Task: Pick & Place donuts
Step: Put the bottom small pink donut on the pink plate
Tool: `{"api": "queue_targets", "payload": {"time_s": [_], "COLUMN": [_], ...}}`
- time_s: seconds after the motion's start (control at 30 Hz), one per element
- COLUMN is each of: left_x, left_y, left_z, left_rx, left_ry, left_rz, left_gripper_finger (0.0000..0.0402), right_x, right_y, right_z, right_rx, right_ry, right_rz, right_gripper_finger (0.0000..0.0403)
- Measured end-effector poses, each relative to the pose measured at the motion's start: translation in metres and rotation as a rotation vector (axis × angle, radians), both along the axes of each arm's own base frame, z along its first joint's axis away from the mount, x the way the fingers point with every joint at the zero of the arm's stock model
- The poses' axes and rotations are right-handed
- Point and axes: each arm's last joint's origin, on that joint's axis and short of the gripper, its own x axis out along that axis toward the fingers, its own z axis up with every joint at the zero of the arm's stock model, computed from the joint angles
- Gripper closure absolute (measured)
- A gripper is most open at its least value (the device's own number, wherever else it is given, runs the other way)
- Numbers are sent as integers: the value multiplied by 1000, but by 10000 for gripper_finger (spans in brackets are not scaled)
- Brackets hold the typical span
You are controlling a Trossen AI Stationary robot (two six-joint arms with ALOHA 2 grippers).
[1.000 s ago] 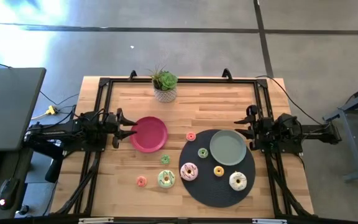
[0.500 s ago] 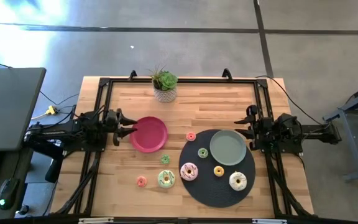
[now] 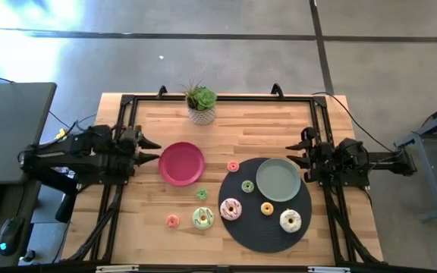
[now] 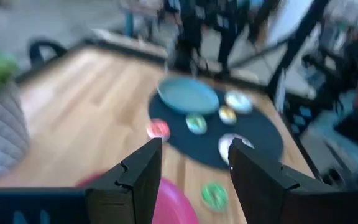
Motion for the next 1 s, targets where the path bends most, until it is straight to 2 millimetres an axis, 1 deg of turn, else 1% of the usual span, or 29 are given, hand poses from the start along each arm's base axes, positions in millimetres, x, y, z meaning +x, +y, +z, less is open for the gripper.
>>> {"api": "queue_targets", "payload": {"time_s": [0.1,0.2,0.27,0.37,0.47,0.57,0.7,0.83,0.93,1.0], "left_x": [19,38,50,63,73,80,83,91,101,105], "left_y": [-2,-7,-14,-32,-55,-80,-107,-121,-130,-132], "left_z": [3,-8,-18,-28,-32,-37,-55,-74,-82,-91], "left_rx": [-44,-126,-160,-189,-152,-66,48,100,80,67], "left_ry": [123,260,349,447,438,414,477,534,515,548], "left_rz": [-106,-222,-277,-374,-467,-518,-551,-535,-525,-514], "left_gripper_finger": [222,222,222,222,222,222,222,222,222,222], "right_x": [0,0,0,0,0,0,0,-1,-1,-1], "right_y": [0,0,-1,-2,-3,-4,-4,-4,-4,-4], "right_z": [2,2,2,1,1,1,1,2,3,4], "right_rx": [-17,-23,-18,-4,14,5,-8,-11,-16,-15], "right_ry": [-16,-18,-18,-14,-12,-6,-6,-20,-33,-37], "right_rz": [-6,-14,-34,-75,-113,-143,-153,-155,-156,-157], "right_gripper_finger": [274,274,274,274,274,274,274,274,274,274]}}
